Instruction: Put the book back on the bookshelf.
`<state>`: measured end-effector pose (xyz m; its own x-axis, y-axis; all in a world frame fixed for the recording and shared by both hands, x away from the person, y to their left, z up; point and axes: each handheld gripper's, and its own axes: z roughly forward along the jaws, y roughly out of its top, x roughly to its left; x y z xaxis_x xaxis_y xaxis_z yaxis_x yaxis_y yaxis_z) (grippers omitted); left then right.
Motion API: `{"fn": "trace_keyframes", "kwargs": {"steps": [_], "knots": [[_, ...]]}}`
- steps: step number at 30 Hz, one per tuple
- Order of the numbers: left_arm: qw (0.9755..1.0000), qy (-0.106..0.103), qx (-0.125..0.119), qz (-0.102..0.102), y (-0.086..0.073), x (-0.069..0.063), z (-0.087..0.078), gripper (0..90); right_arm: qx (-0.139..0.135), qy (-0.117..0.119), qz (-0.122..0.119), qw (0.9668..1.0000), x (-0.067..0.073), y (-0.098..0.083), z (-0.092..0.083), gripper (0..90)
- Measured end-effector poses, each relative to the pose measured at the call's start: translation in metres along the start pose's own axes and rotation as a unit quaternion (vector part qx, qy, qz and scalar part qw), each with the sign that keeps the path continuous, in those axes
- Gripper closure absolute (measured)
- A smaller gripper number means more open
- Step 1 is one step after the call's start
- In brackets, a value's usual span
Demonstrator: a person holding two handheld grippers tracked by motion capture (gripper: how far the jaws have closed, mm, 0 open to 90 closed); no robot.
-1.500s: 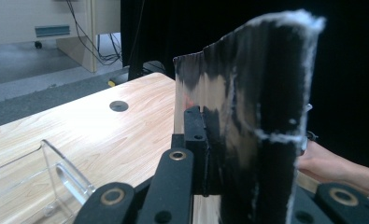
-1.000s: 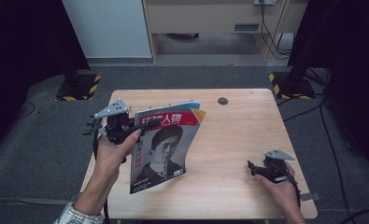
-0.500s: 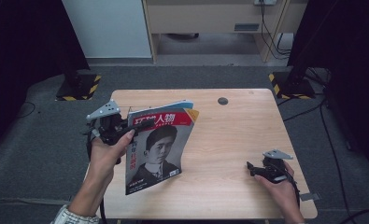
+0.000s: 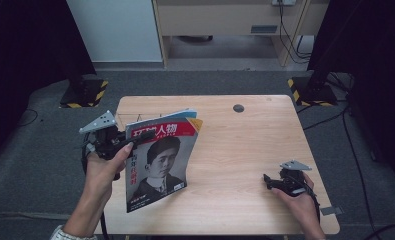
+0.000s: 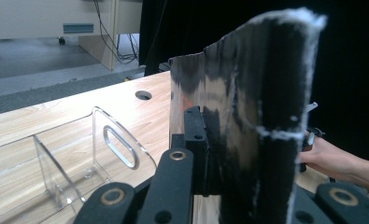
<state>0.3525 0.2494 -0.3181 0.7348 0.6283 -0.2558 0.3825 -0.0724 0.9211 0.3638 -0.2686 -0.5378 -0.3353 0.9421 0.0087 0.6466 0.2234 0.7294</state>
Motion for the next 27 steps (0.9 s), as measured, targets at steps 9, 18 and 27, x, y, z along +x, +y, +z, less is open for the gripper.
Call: {"fn": "trace_keyframes", "kwargs": {"steps": [9,18,27], "knots": [[0.9999,0.011,-0.007,-0.006,-0.005,0.007,-0.016,86.6,0.0,0.001,0.0,1.0,0.0,0.0,0.0,15.7],[0.9996,0.02,-0.015,-0.01,-0.007,0.011,-0.03,86.6,-0.001,0.001,-0.001,1.0,0.0,0.0,0.0,15.7],[0.9991,0.033,-0.021,-0.016,-0.01,0.019,-0.043,86.6,0.0,0.001,0.0,1.0,0.001,0.0,0.0,15.7]]}}
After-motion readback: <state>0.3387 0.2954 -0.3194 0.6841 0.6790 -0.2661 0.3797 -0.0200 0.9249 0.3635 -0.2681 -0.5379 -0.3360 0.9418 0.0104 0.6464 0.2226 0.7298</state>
